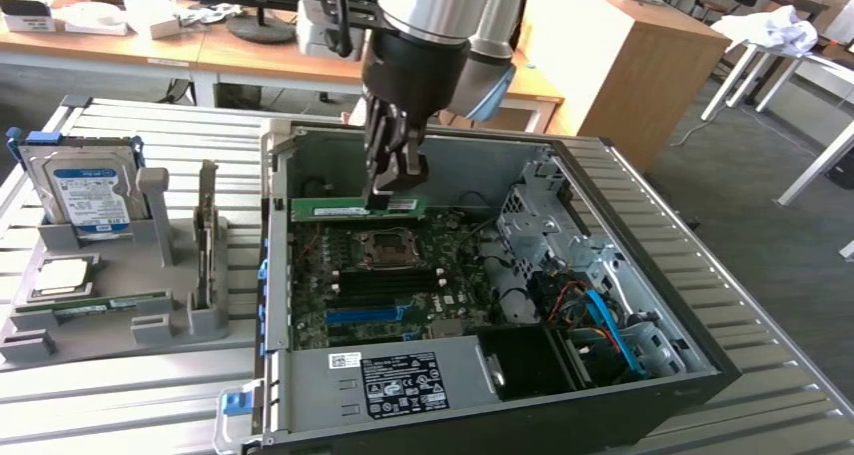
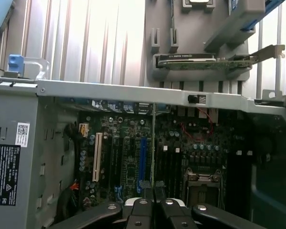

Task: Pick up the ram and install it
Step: 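Press down the ram until it locks into place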

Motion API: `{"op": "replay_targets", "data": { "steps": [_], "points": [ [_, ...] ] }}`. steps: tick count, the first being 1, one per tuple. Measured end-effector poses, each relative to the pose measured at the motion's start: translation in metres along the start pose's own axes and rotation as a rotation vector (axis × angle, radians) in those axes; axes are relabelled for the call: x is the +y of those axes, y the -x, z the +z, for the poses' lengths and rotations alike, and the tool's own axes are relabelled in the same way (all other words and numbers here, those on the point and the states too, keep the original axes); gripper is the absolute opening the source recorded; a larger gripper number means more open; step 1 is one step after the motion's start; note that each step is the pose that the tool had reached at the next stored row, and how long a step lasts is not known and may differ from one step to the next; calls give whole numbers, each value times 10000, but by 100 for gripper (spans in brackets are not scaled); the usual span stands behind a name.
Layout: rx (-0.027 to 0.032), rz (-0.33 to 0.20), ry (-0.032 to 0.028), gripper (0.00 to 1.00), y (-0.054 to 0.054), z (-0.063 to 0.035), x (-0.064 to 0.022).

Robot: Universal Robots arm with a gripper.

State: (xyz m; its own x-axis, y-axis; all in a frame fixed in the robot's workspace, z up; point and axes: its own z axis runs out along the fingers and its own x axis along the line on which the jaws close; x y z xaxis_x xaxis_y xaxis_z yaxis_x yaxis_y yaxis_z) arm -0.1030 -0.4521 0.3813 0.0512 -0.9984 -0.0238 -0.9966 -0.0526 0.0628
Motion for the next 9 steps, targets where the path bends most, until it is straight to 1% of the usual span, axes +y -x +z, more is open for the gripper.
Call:
{"op": "replay_targets", "data": {
  "steps": [6, 9],
  "points": [
    [3, 29, -1, 12, -5, -9, -148],
    [4, 29, -1, 12, -6, -15, -240]
  ]
}}
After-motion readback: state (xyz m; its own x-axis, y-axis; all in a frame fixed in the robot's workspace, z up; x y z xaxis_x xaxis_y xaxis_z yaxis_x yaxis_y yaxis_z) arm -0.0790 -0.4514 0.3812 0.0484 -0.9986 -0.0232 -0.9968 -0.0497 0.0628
